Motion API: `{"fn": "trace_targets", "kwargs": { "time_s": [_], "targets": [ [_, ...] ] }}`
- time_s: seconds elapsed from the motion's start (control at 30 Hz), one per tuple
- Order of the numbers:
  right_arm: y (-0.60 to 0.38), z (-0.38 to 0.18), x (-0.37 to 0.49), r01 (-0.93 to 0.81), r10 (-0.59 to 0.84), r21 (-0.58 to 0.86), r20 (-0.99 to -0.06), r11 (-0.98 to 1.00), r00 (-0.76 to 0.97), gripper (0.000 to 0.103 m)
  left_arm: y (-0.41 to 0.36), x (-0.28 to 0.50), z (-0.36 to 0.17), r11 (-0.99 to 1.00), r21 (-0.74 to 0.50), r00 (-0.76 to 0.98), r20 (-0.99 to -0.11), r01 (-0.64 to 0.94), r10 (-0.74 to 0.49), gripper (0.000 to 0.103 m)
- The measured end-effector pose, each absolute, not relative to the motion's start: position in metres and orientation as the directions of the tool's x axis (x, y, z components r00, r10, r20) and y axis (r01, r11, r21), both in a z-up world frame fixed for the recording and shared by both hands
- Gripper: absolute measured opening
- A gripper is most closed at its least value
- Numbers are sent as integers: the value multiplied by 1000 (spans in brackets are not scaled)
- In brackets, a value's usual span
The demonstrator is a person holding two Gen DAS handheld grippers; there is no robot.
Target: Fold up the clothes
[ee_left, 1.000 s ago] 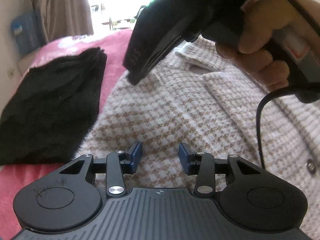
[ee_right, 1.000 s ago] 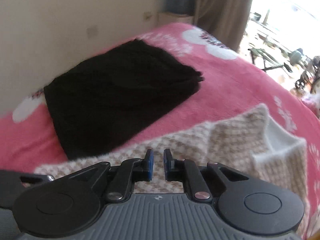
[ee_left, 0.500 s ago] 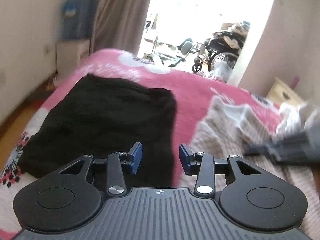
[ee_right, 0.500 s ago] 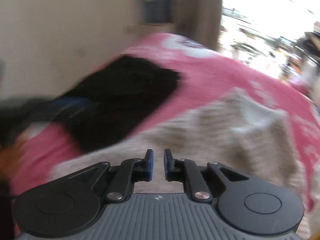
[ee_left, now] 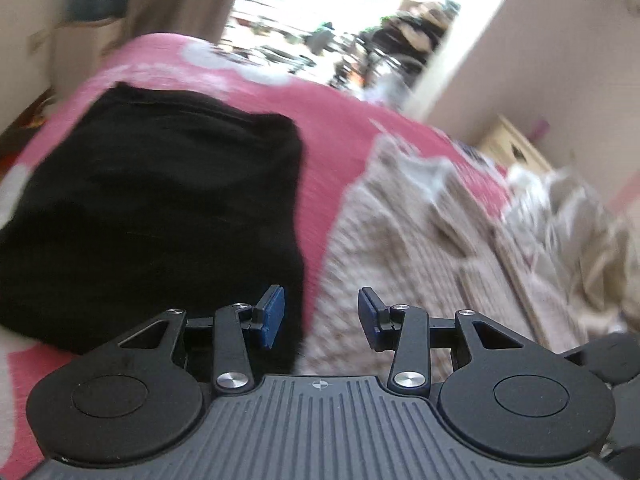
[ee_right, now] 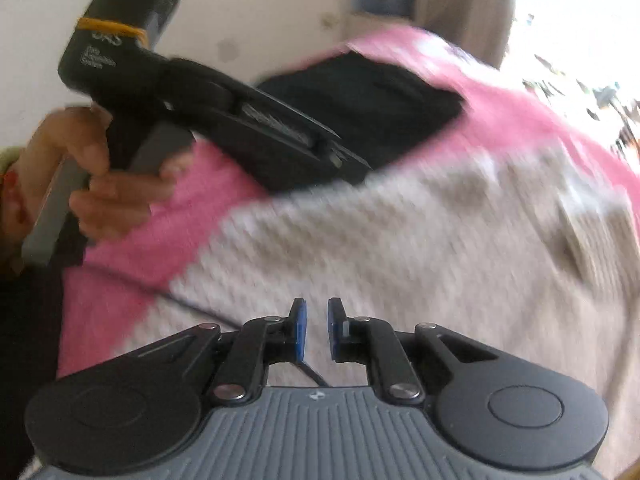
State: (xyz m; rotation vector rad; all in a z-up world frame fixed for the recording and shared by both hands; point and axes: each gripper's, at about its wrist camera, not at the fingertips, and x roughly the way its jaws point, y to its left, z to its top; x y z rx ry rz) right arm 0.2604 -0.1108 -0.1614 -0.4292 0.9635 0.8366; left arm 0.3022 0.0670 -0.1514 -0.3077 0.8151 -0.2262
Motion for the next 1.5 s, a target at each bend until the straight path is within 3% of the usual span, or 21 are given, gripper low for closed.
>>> {"fn": "trace_targets", "kwargs": {
  "time_s": [0.07,0.2,0.3,0.47,0.67,0.73,0.87,1.07,1.3,1.37,1.4,1.43,1.5],
  "targets": [
    [-129,-180,255,-729,378,38,-873,684,308,10,51,305,-159,941,-315,633,-705,125,-320,41],
    [-166,-162,269,-611,499,209,-792,763,351,12,23,307,-167,975,-138,642,-735,175,-220,41],
    [-196,-140,291,-524,511,245,-729,816,455,12,20,302,-166,979,-102,652,-733,174,-192,41],
    [-228,-124,352,-359,416,234,-685,903,599,16,34,305,-163,973,-196,685,-694,118,-223,41],
    [-222,-149,423,-250,380,286,-685,925,622,15,36,326,-133,955,-269,763,-589,126,-267,42],
    [-221,-157,438,-229,380,304,-691,925,615,15,27,359,-119,959,-221,777,-567,175,-272,55],
    [-222,-178,461,-187,406,372,-695,909,593,15,17,461,-123,949,-182,743,-590,257,-315,60],
    [-228,-195,467,-168,455,447,-676,879,580,16,26,559,-166,922,-308,572,-724,234,-387,60],
    [-229,-203,465,-181,467,452,-676,874,570,15,25,583,-189,857,-466,542,-671,221,-505,60],
    [-230,-203,464,-171,471,464,-671,869,573,15,21,585,-189,854,-472,551,-662,221,-508,58],
    [-232,-203,463,-165,476,475,-666,864,575,15,19,586,-190,852,-475,556,-657,220,-510,50],
    [-233,-201,461,-163,481,483,-661,860,577,15,18,586,-190,851,-478,561,-652,220,-511,34],
    [-233,-199,457,-169,493,494,-655,853,573,15,15,586,-189,845,-486,569,-639,223,-517,18]
  ]
}}
